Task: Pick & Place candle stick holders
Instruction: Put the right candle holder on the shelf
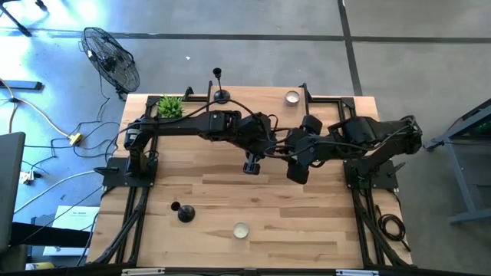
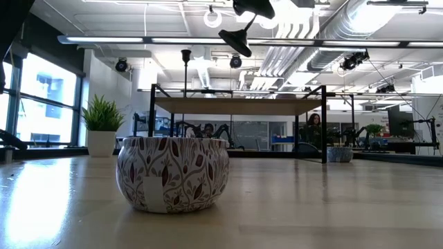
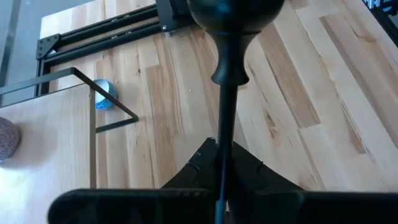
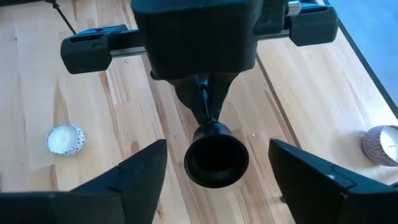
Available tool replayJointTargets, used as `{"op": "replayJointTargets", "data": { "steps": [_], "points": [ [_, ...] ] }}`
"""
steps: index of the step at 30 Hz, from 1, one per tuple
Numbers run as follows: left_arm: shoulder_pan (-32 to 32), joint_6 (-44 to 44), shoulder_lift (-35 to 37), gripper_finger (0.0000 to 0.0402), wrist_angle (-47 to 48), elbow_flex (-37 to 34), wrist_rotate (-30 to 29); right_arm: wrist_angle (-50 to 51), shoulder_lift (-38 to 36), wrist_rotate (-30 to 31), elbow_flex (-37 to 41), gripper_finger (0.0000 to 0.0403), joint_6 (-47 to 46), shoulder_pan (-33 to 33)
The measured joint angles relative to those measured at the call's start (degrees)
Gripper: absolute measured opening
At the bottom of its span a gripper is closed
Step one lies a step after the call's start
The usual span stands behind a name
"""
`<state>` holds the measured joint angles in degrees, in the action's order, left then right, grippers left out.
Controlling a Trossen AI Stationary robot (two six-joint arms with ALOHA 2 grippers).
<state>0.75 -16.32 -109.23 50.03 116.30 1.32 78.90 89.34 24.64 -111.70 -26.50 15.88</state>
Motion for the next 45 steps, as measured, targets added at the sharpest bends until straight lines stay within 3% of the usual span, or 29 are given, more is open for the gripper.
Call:
{"op": "replayJointTargets", "data": {
  "steps": [4, 15, 26, 34, 45],
  "points": [
    [0.0, 0.02, 0.0, 0.0004, 0.0, -0.01, 0.02, -0.13, 0.0, 1.94, 0.0, 0.0288, -0.42, 0.02],
    [0.0, 0.07, 0.0, 0.0004, 1.89, -0.01, -1.09, 3.58, -3.39, -0.48, -0.07, 0.029, -6.28, 1.81],
    [0.01, 1.41, 3.32, 0.0004, -0.85, 0.0, -4.8, 4.49, -7.98, 8.32, -0.11, 0.0291, -11.16, 7.55],
    [0.07, 3.27, 7.24, 0.0004, -6.13, 0.03, -11.03, 5.9, -8.46, 10.45, -0.09, 0.0291, -11.17, 9.02],
    [5.98, 6.38, 12.45, 0.0005, -6.68, 0.06, -13.77, 11.06, -8.46, 10.23, 0.02, 0.0291, -14.03, 9.06]
  ]
}}
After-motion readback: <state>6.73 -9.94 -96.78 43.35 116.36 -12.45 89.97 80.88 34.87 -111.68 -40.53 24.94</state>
